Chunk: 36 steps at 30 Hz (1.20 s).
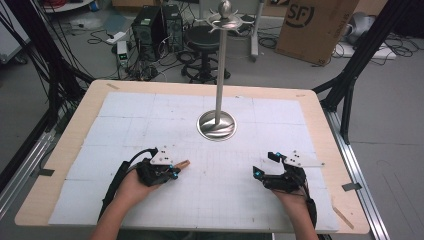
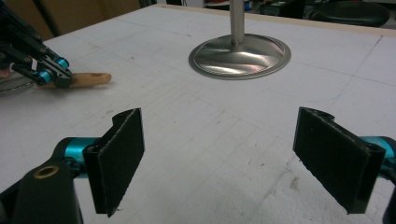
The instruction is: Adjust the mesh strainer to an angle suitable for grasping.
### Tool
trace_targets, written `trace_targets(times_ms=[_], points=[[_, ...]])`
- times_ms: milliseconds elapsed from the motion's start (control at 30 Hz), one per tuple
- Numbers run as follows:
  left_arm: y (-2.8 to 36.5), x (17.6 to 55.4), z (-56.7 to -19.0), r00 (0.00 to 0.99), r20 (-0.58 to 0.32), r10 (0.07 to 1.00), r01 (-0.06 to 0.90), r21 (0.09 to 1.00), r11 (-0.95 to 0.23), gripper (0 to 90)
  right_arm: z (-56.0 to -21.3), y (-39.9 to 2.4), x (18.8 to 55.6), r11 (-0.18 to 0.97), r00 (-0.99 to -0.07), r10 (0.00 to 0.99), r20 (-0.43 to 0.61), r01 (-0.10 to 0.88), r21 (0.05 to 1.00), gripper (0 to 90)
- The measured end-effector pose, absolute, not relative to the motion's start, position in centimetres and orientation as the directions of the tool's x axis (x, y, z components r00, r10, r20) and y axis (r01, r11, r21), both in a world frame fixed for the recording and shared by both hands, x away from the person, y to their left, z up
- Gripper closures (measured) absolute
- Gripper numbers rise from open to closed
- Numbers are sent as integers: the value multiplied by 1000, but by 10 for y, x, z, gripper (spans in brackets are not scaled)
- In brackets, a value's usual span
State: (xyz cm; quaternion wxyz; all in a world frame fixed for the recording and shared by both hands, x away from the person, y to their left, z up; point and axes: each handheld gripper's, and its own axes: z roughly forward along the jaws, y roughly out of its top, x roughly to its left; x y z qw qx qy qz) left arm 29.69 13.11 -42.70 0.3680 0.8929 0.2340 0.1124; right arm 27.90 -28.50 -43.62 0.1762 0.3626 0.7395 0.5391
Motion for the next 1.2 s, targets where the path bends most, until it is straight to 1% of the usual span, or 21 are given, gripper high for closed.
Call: trace_targets(times_ms=[167,300,400,433,467,533,567,667,733,800,1000,1133,1200], points=[[136,292,-422,862,1,507,341,740,-580,793,-436,-286,279,153,-674,727,135,350,924,156],[148,288,-415,859,-9,511,330,773,-541,722,-437,-286,279,154,-673,728,135,352,923,156],[160,282,-410,856,-29,516,322,811,-489,700,-437,-286,279,159,-674,727,129,349,924,156],[164,281,-408,855,-32,518,317,822,-473,664,-437,-286,279,158,-675,726,133,352,923,156],[169,279,-406,849,-45,527,323,833,-449,664,-437,-286,279,158,-675,726,133,352,923,156],[178,275,-404,843,-61,534,322,853,-411,614,-437,-286,279,155,-674,726,134,351,924,156],[182,273,-402,843,-63,535,315,863,-395,614,-437,-286,279,155,-674,726,134,351,924,156],[196,271,-401,832,-75,550,306,889,-342,495,-437,-286,279,158,-673,728,131,350,923,156],[203,269,-401,831,-66,552,293,896,-334,442,-438,-285,278,168,-677,724,128,353,920,156],[210,269,-402,830,-67,554,286,903,-320,430,-438,-284,278,170,-680,723,123,348,922,156],[223,267,-402,822,-46,567,261,916,-305,341,-438,-284,278,168,-681,722,124,347,923,156],[225,267,-402,818,-30,575,254,915,-314,298,-438,-284,278,174,-684,720,122,347,922,156],[226,267,-401,816,-26,577,253,914,-317,295,-438,-284,278,175,-684,719,122,348,921,156]])
